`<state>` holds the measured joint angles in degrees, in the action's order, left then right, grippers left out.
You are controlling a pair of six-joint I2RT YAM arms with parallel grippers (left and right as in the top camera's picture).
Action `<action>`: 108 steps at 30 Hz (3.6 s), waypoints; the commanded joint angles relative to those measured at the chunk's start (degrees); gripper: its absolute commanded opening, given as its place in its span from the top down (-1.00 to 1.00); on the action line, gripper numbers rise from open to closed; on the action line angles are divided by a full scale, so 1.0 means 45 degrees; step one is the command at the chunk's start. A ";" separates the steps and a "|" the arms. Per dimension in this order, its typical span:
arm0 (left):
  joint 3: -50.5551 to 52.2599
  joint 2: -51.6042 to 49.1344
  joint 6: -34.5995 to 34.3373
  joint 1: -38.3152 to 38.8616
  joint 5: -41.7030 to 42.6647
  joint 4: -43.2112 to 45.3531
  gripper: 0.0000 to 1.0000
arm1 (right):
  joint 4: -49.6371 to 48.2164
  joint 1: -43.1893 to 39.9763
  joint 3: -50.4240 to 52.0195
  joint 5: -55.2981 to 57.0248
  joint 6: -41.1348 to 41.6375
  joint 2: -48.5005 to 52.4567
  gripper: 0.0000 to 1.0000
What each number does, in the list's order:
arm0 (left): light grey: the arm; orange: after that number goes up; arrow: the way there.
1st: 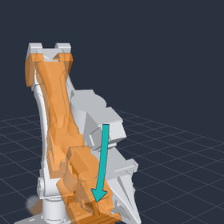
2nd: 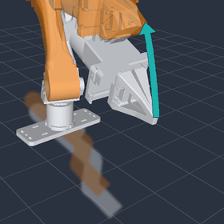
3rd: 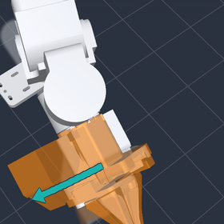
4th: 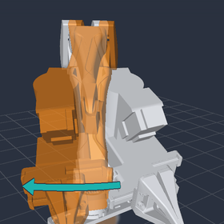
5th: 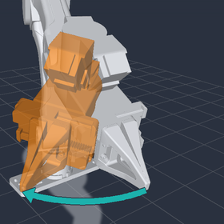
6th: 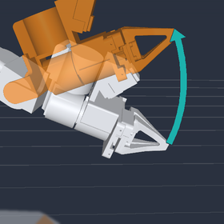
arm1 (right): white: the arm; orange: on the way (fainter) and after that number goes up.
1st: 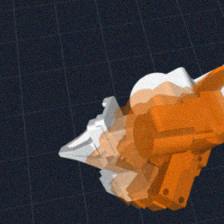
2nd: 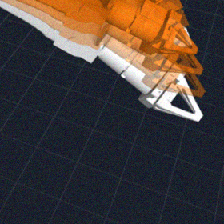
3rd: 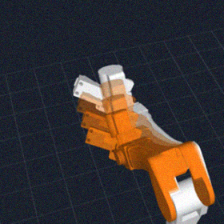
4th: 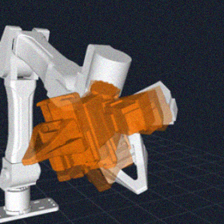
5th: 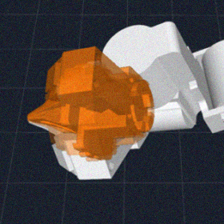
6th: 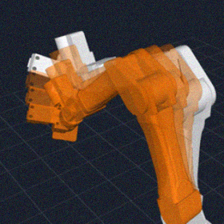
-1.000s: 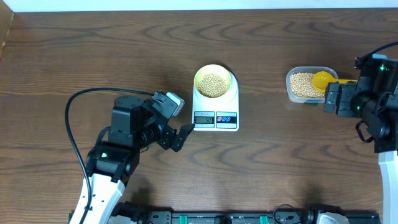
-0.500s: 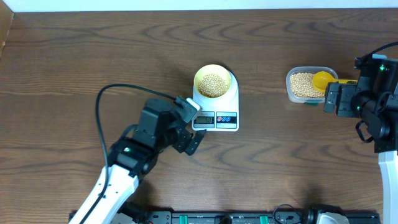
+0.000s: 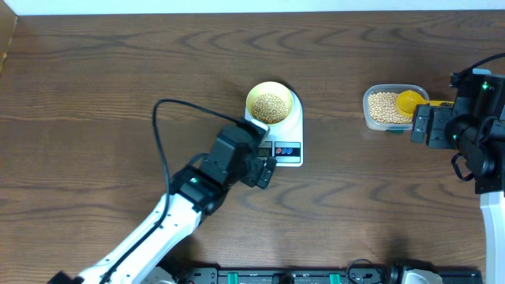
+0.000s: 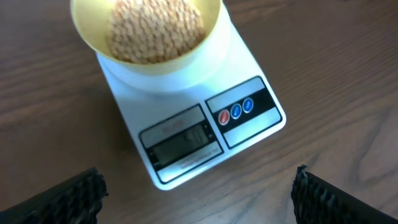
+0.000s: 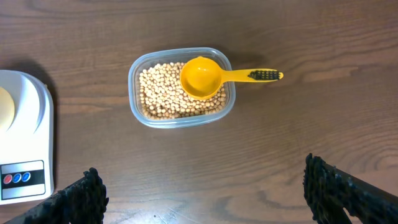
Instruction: Scoop item into bowl and weigh 50g on scale
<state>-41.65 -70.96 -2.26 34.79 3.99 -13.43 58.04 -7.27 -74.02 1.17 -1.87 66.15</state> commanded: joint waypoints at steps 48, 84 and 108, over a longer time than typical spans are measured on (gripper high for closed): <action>0.6237 0.8631 0.0000 -0.3395 -0.0709 0.4488 -0.96 | 0.0019 0.0044 -0.0194 0.0136 0.0165 -0.0029 -0.98; 0.9204 1.5756 0.0967 -0.6941 0.0413 0.3371 -0.96 | 0.0019 0.0044 -0.0194 0.0141 0.0165 -0.0029 -0.99; 0.9204 1.5756 0.0918 -0.7373 -0.0102 0.2074 -0.96 | 0.0019 0.0044 -0.0194 0.0141 0.0165 -0.0034 -0.99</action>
<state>-0.78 -0.58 1.56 1.91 3.88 -1.32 58.06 -7.27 -74.15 1.30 -1.87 66.15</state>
